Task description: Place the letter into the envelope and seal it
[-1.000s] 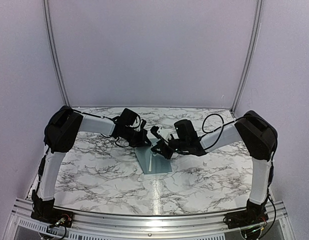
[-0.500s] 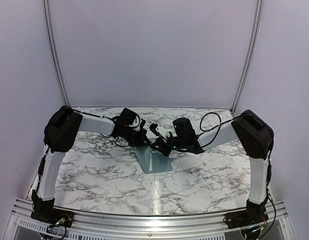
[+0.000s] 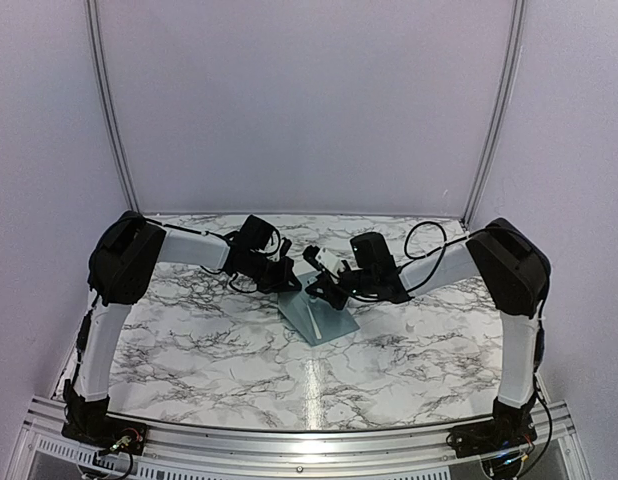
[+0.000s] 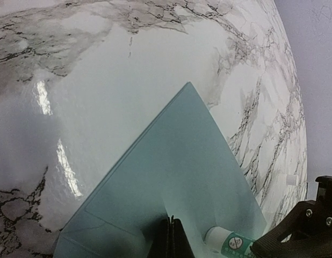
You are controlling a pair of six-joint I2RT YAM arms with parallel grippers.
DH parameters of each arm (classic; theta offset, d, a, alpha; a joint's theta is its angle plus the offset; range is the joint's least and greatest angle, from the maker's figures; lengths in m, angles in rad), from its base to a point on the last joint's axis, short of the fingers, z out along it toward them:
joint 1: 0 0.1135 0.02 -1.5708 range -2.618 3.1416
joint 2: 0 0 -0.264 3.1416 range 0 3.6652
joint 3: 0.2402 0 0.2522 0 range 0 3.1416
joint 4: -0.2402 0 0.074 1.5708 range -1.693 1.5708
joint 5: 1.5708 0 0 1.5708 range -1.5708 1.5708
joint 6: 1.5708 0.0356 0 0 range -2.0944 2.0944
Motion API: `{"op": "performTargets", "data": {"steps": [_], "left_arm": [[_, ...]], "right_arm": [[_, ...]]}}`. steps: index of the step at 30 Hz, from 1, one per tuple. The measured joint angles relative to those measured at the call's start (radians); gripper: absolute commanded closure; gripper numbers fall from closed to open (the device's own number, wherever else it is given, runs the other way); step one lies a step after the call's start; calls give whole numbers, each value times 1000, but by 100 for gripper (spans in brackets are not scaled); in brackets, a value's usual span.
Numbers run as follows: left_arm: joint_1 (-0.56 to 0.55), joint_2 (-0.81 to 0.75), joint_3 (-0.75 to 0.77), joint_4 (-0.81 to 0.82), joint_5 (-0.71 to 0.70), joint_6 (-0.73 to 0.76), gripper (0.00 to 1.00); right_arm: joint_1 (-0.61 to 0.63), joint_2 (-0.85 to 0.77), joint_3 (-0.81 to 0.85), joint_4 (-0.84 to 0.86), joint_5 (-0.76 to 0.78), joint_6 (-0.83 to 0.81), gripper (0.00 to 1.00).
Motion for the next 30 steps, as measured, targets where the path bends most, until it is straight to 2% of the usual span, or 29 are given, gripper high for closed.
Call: {"op": "performTargets", "data": {"steps": [19, 30], "left_arm": [[0, 2, 6, -10, -1, -1, 100], [4, 7, 12, -13, 18, 1, 100]], "right_arm": [[-5, -63, -48, -79, -52, -26, 100], [-9, 11, 48, -78, -49, -6, 100]]}}
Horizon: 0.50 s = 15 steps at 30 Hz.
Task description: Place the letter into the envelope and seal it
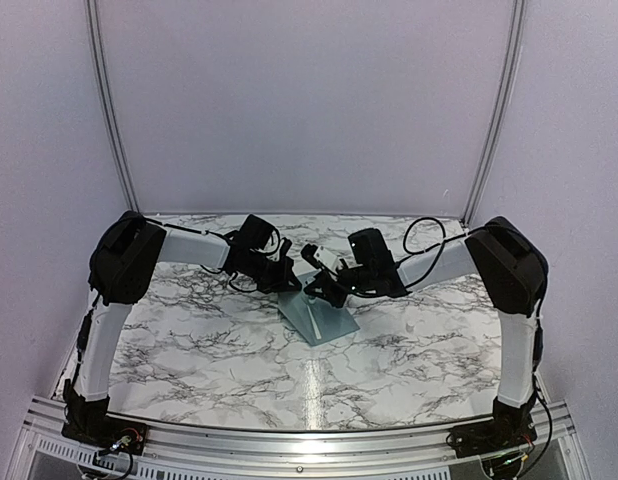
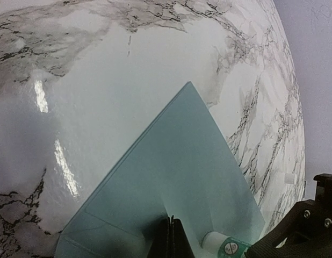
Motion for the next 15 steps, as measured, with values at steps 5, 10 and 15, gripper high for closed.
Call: {"op": "performTargets", "data": {"steps": [5, 10, 15], "left_arm": [[1, 0, 0, 0, 3, 6, 100], [1, 2, 6, -8, 3, 10, 100], [2, 2, 9, -16, 2, 10, 100]], "right_arm": [[-5, 17, 23, 0, 0, 7, 100], [-6, 8, -2, 20, -1, 5, 100], [-6, -40, -61, 17, 0, -13, 100]]}}
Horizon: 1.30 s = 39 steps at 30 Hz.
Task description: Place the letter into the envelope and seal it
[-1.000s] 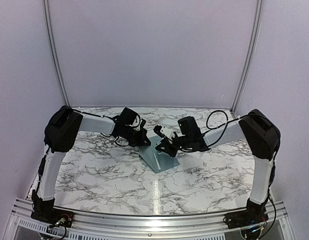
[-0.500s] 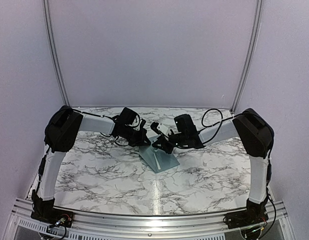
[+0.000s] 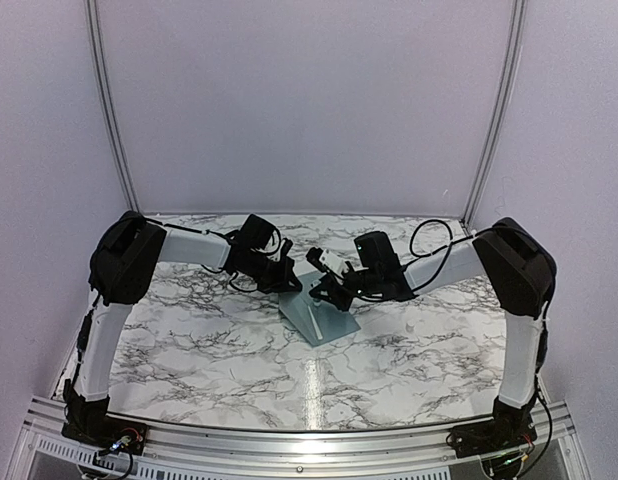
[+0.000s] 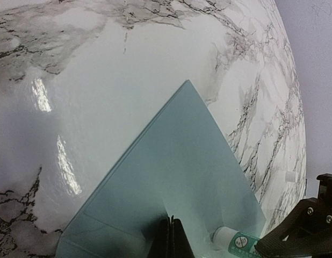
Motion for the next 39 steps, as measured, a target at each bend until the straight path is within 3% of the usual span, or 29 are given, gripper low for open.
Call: {"op": "performTargets", "data": {"steps": [39], "left_arm": [[3, 0, 2, -5, 0, 8, 100]], "right_arm": [[13, 24, 57, -42, 53, -3, 100]]}}
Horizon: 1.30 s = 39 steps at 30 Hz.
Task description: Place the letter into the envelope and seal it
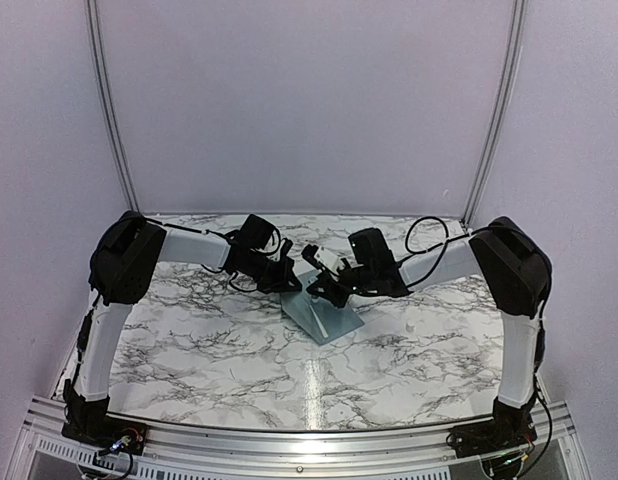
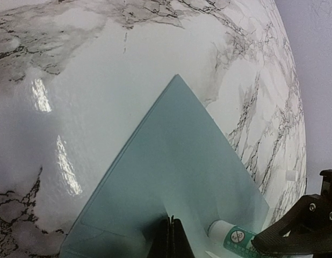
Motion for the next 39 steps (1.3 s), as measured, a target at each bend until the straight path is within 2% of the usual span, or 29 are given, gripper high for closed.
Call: {"op": "performTargets", "data": {"steps": [7, 14, 17, 20, 24, 31, 35, 39], "left_arm": [[0, 0, 0, 0, 0, 4, 100], [0, 0, 4, -3, -1, 15, 99], [1, -2, 6, -5, -6, 21, 84], [2, -30, -2, -2, -18, 36, 74], [0, -195, -85, 46, -40, 58, 59], [-32, -610, -314, 278, -106, 84, 49], [-139, -761, -452, 409, -145, 161, 46], [-262, -787, -510, 453, -155, 240, 44]], "right_arm": [[-13, -51, 3, -55, 4, 7, 100], [-19, -195, 24, -116, -33, 18, 100], [-33, -268, 28, -142, -72, 37, 100], [-67, -346, 28, -174, -129, 71, 97], [-124, -446, 28, -217, -211, 122, 94], [-190, -532, 28, -277, -408, 231, 96], [-196, -534, 24, -273, -535, 322, 97], [-197, -531, 4, -220, -670, 443, 97]]}}
